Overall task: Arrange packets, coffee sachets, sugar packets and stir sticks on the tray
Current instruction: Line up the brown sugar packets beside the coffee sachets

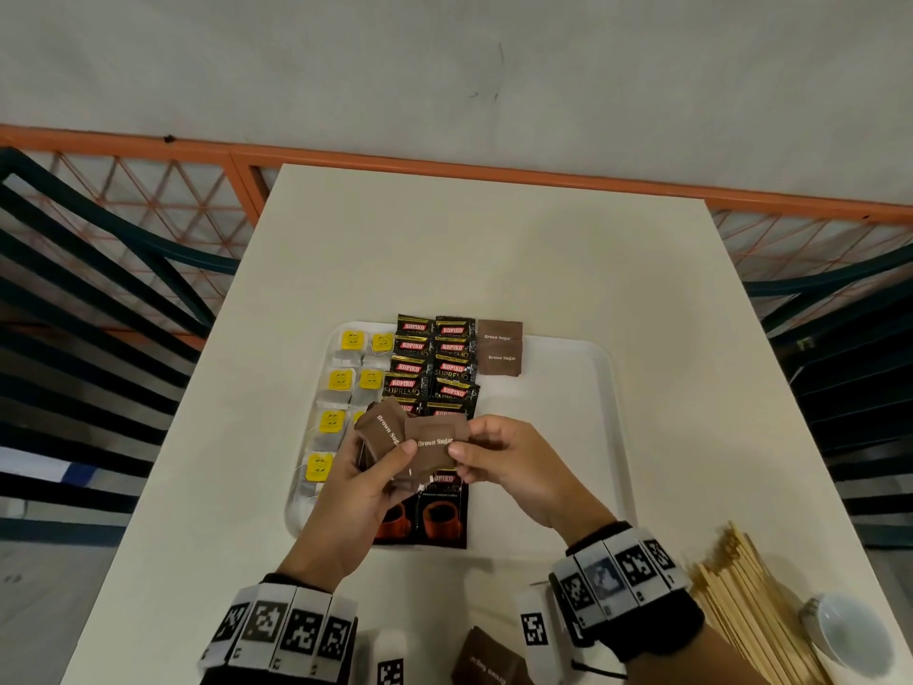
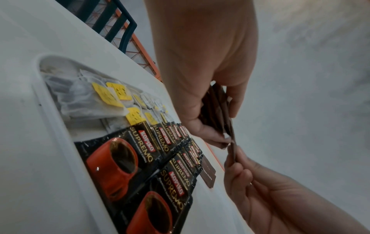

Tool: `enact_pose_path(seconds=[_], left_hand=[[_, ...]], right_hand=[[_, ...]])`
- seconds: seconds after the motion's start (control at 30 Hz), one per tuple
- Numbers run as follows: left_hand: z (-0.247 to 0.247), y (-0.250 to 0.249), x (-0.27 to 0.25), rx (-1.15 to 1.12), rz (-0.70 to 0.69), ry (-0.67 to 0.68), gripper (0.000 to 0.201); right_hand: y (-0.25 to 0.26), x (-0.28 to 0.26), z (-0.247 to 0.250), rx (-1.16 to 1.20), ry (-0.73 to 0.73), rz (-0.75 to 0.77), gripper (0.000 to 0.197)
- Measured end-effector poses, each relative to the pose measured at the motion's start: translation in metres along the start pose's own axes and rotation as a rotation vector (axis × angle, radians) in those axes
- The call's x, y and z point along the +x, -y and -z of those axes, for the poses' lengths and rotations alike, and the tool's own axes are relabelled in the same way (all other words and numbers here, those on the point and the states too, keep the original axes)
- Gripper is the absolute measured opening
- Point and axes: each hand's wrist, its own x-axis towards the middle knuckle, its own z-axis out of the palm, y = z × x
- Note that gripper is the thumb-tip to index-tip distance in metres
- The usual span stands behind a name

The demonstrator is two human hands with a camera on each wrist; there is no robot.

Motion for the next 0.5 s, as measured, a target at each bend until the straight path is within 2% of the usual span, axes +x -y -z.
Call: enact_pose_path(seconds=[0.1,0.33,0.5], left_hand=[[0.003,0.001,0.002,-0.004,0.001,0.0,0.027],[0.004,0.001,0.004,-0.009,0.02,0.008,0.03],[0.002,0.005,0.005,-0.006,0.035,0.0,0.029]], right_hand=[[-0.002,0.004,0.011,0.03,-0.066,0.008,0.012],[-0.002,0.038,0.052,0.008,-0.427,0.009,0.016],[0.0,0.063,0.07,-0.123,-0.495,0.002,0.005]])
